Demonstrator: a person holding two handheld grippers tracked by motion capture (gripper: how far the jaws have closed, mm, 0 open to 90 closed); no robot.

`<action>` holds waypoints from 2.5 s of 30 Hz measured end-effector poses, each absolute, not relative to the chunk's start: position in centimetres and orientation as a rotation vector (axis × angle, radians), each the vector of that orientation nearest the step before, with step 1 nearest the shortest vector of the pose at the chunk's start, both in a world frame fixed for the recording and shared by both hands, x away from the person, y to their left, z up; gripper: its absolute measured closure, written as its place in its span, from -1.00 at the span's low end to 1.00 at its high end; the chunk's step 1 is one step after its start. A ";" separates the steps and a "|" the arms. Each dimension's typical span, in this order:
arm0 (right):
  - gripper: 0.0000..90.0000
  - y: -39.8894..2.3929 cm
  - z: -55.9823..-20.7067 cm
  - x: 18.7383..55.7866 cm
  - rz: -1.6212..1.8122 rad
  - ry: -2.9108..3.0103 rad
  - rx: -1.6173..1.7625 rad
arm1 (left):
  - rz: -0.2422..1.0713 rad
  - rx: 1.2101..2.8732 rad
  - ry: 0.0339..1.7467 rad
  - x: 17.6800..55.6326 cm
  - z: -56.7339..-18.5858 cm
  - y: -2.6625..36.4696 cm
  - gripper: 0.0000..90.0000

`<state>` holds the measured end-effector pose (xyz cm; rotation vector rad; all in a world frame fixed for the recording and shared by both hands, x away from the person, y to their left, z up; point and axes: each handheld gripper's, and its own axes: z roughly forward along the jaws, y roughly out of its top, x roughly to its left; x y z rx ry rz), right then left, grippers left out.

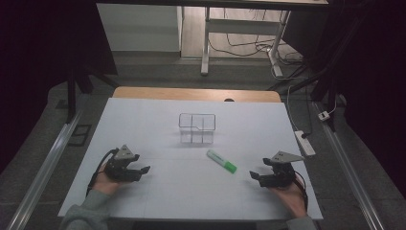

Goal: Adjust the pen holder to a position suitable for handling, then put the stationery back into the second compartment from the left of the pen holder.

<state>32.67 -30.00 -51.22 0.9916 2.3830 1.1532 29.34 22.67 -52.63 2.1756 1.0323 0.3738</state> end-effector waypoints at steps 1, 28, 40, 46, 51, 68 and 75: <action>-0.56 -30.0 -51.2 32.7 1.154 2.383 0.992 | 0.377 2.175 1.034 29.3 -52.6 22.7 -0.26; -0.53 -26.8 -48.3 34.0 1.114 2.468 0.933 | 0.380 2.191 1.001 28.9 -52.3 22.0 -0.28; -0.53 -24.1 -48.1 34.8 1.004 2.575 0.872 | 0.368 2.207 0.980 29.1 -52.5 21.4 -0.30; -0.54 -22.4 -48.0 35.6 0.962 2.625 0.850 | 0.361 2.203 0.979 29.2 -52.6 21.4 -0.30; -0.55 -20.8 -48.2 36.2 0.899 2.686 0.830 | 0.361 2.202 0.976 29.2 -52.5 21.4 -0.30; -0.31 -17.2 -50.1 37.5 0.619 2.770 0.789 | 0.359 2.215 0.973 29.3 -52.7 21.4 -0.31; 0.00 -17.1 -50.3 37.6 0.573 2.780 0.784 | 0.361 2.215 0.973 29.3 -52.7 21.4 -0.31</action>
